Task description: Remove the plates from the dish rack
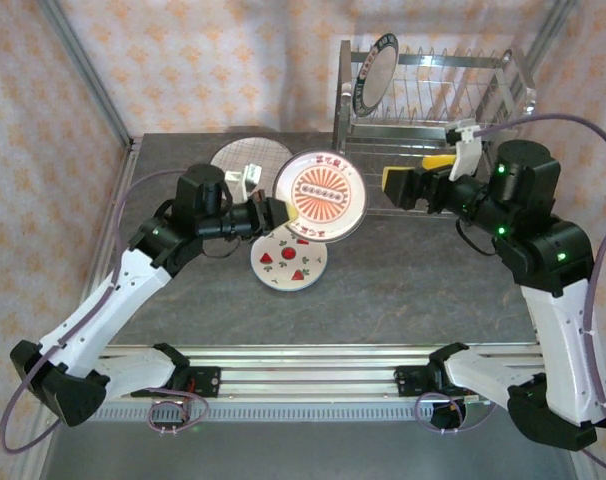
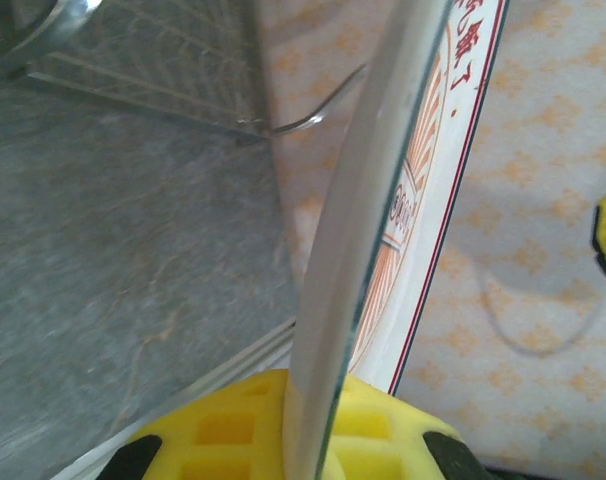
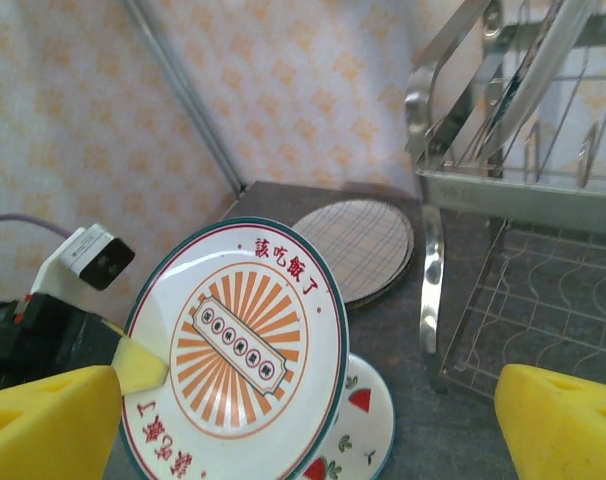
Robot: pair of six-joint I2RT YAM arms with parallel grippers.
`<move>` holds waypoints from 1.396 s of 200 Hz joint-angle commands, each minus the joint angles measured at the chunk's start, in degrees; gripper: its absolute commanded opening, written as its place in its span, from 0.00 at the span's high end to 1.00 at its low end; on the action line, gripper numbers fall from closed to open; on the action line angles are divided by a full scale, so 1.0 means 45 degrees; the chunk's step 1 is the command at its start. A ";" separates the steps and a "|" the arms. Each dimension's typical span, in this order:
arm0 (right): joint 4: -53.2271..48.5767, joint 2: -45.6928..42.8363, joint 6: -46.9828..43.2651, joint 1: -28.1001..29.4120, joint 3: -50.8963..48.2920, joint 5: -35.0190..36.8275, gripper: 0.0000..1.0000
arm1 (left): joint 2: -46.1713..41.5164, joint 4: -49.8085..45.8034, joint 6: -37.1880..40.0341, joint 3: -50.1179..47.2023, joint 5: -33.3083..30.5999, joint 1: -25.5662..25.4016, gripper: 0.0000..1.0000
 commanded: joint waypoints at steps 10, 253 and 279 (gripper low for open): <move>0.1407 -0.0688 -0.1080 0.0049 -0.1169 -0.1235 0.04 | -0.0660 0.0352 0.0410 -0.1495 0.0548 0.0521 1.00; 0.2512 -0.1500 -0.2399 0.0222 -0.3927 -0.2306 0.03 | 0.2693 0.4942 0.0071 -0.7051 0.0520 0.2488 1.00; 0.2554 -0.1476 -0.2365 0.0227 -0.3909 -0.2309 0.03 | 0.3022 0.5102 0.0181 -0.7080 0.0530 0.2528 1.00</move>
